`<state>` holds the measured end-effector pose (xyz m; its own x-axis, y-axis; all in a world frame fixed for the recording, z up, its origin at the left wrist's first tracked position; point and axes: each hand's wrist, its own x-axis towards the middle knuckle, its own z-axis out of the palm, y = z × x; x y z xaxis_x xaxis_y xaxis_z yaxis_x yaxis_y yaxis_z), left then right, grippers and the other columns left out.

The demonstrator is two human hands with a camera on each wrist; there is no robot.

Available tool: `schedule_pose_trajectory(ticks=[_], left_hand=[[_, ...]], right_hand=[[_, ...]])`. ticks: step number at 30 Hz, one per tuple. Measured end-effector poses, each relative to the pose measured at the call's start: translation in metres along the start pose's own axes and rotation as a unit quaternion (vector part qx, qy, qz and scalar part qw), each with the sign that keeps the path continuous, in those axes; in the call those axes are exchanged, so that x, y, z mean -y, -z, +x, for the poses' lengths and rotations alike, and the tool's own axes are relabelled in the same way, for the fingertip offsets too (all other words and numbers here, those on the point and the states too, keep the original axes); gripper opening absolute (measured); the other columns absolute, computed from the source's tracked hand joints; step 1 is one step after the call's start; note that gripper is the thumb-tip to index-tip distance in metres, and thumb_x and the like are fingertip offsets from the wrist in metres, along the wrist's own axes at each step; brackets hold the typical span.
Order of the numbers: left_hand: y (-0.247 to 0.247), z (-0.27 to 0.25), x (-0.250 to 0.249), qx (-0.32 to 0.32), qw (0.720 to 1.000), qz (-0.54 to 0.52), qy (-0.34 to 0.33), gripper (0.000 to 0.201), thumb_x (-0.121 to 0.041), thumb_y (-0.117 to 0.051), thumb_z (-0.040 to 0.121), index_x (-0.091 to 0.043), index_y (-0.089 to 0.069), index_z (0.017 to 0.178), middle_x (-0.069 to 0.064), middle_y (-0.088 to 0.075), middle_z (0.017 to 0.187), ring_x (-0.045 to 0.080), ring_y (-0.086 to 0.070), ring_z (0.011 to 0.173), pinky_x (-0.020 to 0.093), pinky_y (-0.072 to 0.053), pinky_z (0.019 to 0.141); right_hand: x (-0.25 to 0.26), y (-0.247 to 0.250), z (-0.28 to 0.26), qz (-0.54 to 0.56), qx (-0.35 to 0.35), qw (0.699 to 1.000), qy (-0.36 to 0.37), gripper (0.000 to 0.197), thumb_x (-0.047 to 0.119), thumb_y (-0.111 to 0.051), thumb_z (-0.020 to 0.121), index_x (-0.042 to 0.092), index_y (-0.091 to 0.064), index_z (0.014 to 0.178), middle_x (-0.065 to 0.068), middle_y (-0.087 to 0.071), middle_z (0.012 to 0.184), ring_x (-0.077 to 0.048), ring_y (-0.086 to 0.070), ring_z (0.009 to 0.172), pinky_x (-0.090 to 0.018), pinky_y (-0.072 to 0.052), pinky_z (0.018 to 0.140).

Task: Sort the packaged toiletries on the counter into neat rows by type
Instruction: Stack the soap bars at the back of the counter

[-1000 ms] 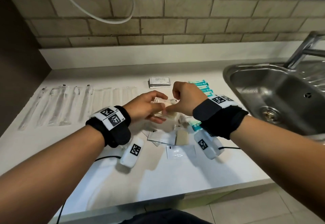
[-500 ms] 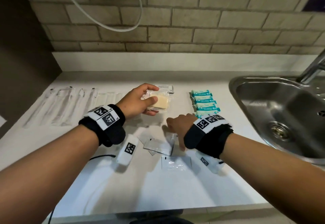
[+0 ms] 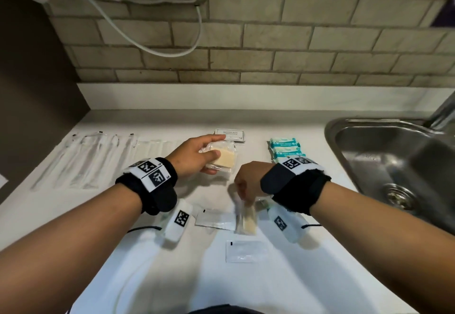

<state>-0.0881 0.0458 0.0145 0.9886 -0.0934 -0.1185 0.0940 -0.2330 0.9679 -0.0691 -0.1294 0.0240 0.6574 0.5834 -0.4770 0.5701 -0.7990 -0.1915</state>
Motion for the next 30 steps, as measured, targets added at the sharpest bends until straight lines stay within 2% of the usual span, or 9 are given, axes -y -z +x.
schedule_pose_trajectory(ticks=[5, 10, 15, 17, 19, 22, 25, 28, 30], left_hand=[[-0.01, 0.019, 0.002, -0.006, 1.0, 0.013, 0.005, 0.039, -0.004, -0.053, 0.097, -0.023, -0.057, 0.131, 0.008, -0.056, 0.118, 0.015, -0.063, 0.083, 0.023, -0.059, 0.069], [-0.021, 0.036, -0.003, -0.011, 0.998, -0.057, 0.014, 0.031, -0.005, -0.049, 0.098, -0.023, -0.057, 0.122, 0.012, -0.06, 0.119, 0.019, -0.065, 0.083, 0.031, -0.06, 0.068], [-0.021, 0.044, -0.002, -0.029, 0.989, -0.12, 0.079, 0.027, -0.02, -0.048, 0.099, -0.027, -0.064, 0.12, 0.015, -0.064, 0.116, 0.044, -0.069, 0.085, 0.058, -0.055, 0.084], [-0.021, 0.044, -0.001, 0.011, 0.986, -0.128, 0.107, 0.03, -0.033, -0.052, 0.096, -0.027, -0.061, 0.123, 0.016, -0.067, 0.116, 0.046, -0.069, 0.09, 0.061, -0.05, 0.088], [-0.024, 0.047, -0.002, 0.028, 0.99, -0.095, 0.103, 0.04, -0.033, -0.063, 0.092, -0.025, -0.056, 0.13, 0.014, -0.067, 0.114, 0.041, -0.071, 0.087, 0.06, -0.051, 0.086], [-0.03, 0.053, -0.001, 0.027, 0.997, -0.016, 0.072, 0.052, -0.006, -0.066, 0.089, -0.025, -0.048, 0.134, 0.005, -0.062, 0.112, 0.032, -0.066, 0.078, 0.057, -0.054, 0.08], [-0.029, 0.058, 0.004, 0.022, 0.998, 0.023, 0.058, 0.059, 0.002, -0.061, 0.09, -0.026, -0.04, 0.137, 0.002, -0.058, 0.112, 0.031, -0.063, 0.079, 0.056, -0.055, 0.08], [-0.027, 0.066, 0.008, 0.016, 0.997, 0.064, 0.046, 0.061, 0.003, -0.06, 0.089, -0.023, -0.032, 0.137, 0.005, -0.055, 0.113, 0.029, -0.062, 0.08, 0.055, -0.055, 0.08], [-0.026, 0.07, 0.01, 0.022, 0.995, 0.092, 0.042, 0.055, 0.005, -0.058, 0.089, -0.02, -0.034, 0.132, 0.007, -0.054, 0.112, 0.025, -0.061, 0.08, 0.051, -0.055, 0.08]], right_hand=[[-0.016, 0.053, -0.006, 0.106, -0.071, 0.992, 0.007, 0.016, 0.006, -0.069, 0.079, 0.019, -0.06, 0.074, 0.005, -0.063, 0.073, -0.013, -0.06, 0.067, -0.007, -0.039, 0.042], [-0.04, 0.079, 0.004, 0.25, -0.163, 0.953, -0.054, 0.024, -0.002, -0.057, 0.088, 0.015, -0.046, 0.076, -0.007, -0.065, 0.075, -0.019, -0.065, 0.058, -0.024, -0.049, 0.051], [-0.056, 0.06, 0.023, 0.355, -0.152, 0.917, -0.101, 0.019, -0.005, -0.052, 0.089, 0.012, -0.043, 0.085, -0.014, -0.07, 0.08, -0.026, -0.066, 0.064, -0.031, -0.054, 0.059], [-0.059, 0.054, 0.03, 0.372, -0.139, 0.911, -0.111, 0.024, -0.008, -0.056, 0.085, 0.012, -0.043, 0.082, -0.018, -0.07, 0.085, -0.028, -0.067, 0.067, -0.034, -0.055, 0.063], [-0.061, 0.051, 0.037, 0.38, -0.129, 0.909, -0.115, 0.027, -0.009, -0.058, 0.082, 0.012, -0.043, 0.079, -0.021, -0.07, 0.086, -0.029, -0.067, 0.067, -0.037, -0.056, 0.065], [-0.062, 0.051, 0.047, 0.379, -0.116, 0.911, -0.114, 0.03, -0.007, -0.066, 0.077, 0.013, -0.043, 0.08, -0.017, -0.069, 0.079, -0.029, -0.067, 0.066, -0.037, -0.058, 0.069], [-0.062, 0.051, 0.051, 0.294, -0.122, 0.942, -0.106, 0.045, 0.009, -0.08, 0.069, 0.013, -0.042, 0.091, -0.005, -0.064, 0.074, -0.018, -0.062, 0.057, -0.023, -0.052, 0.05], [-0.06, 0.047, 0.058, 0.122, -0.158, 0.977, -0.076, 0.075, 0.02, -0.086, 0.061, 0.018, -0.042, 0.122, -0.001, -0.052, 0.098, -0.021, -0.06, 0.081, -0.026, -0.047, 0.065], [-0.057, 0.044, 0.067, 0.041, -0.137, 0.987, -0.071, 0.072, 0.023, -0.081, 0.063, 0.023, -0.044, 0.125, 0.001, -0.05, 0.099, -0.024, -0.062, 0.09, -0.028, -0.046, 0.068]])
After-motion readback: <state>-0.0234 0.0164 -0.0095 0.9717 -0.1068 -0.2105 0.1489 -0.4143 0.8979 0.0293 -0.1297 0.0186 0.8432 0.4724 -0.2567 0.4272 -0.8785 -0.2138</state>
